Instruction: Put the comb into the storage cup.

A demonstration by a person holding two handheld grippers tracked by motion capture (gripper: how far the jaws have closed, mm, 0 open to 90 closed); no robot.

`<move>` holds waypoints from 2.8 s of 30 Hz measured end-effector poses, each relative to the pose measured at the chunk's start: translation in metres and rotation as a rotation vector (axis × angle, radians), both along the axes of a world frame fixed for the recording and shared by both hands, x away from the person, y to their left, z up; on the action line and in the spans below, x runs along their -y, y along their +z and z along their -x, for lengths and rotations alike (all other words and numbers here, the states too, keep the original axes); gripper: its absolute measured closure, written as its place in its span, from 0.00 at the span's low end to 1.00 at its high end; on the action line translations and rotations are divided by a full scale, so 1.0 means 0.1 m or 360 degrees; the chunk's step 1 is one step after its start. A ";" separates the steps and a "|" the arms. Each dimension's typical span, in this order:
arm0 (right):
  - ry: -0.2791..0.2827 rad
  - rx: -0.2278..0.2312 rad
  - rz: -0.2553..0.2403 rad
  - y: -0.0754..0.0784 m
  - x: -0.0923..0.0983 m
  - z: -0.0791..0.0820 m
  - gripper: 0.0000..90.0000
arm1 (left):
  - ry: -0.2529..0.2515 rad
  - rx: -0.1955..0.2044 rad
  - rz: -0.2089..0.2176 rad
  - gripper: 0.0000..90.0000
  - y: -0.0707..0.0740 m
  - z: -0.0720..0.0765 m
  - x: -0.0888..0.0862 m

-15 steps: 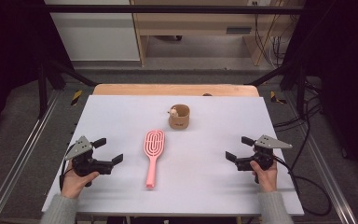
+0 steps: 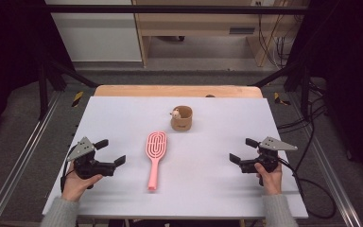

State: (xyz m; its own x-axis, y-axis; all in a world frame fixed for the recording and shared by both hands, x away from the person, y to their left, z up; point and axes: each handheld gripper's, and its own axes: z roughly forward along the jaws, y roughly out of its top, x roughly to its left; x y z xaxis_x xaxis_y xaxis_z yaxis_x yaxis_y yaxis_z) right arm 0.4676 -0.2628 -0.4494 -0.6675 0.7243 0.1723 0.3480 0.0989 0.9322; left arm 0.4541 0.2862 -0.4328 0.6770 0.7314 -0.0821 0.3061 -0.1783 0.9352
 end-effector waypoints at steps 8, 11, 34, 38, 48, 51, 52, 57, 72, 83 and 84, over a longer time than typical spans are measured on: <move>0.0001 -0.0012 0.0002 0.00 -0.01 0.00 0.00 | -0.0004 -0.0009 -0.0029 0.01 0.04 0.00 0.07; 0.0001 -0.0011 0.0004 0.00 -0.01 0.00 0.00 | -0.0004 -0.0013 -0.0047 0.01 0.05 0.00 0.10; 0.0005 -0.0012 0.0020 -0.01 -0.01 0.00 0.00 | -0.0027 -0.0042 -0.0110 0.01 0.23 -0.01 0.29; 0.0003 -0.0009 0.0019 0.00 -0.01 0.00 0.00 | -0.0051 -0.0046 -0.0123 0.01 0.27 0.00 0.34; 0.0006 -0.0009 0.0016 -0.01 -0.01 0.00 0.00 | -0.0088 -0.0059 -0.0153 0.01 0.33 -0.03 0.49; 0.0007 -0.0009 0.0017 -0.01 -0.01 0.00 0.00 | -0.0102 -0.0059 -0.0156 0.01 0.35 -0.04 0.53; 0.0006 -0.0010 0.0018 0.00 -0.01 0.00 0.00 | -0.0104 -0.0062 -0.0157 0.01 0.35 -0.04 0.54; 0.0007 -0.0010 0.0017 -0.01 -0.01 0.00 0.00 | -0.0129 -0.0081 -0.0177 0.02 0.36 -0.05 0.61; 0.0009 -0.0012 0.0019 -0.01 -0.01 0.00 0.00 | -0.0157 -0.0153 -0.0227 0.09 0.33 -0.07 0.79; 0.0010 -0.0012 0.0019 -0.01 -0.01 0.00 0.00 | -0.0172 -0.0190 -0.0280 0.25 0.29 -0.08 0.94; 0.0009 -0.0012 0.0018 -0.01 -0.01 0.00 0.00 | -0.0175 -0.0202 -0.0279 0.26 0.28 -0.08 0.96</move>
State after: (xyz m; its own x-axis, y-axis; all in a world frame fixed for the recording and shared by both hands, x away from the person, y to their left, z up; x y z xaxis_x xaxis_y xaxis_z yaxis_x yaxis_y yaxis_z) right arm 0.4674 -0.2617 -0.4501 -0.6704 0.7224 0.1695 0.3547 0.1113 0.9283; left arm 0.4622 0.1901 -0.4045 0.7457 0.6644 -0.0498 0.3889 -0.3734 0.8422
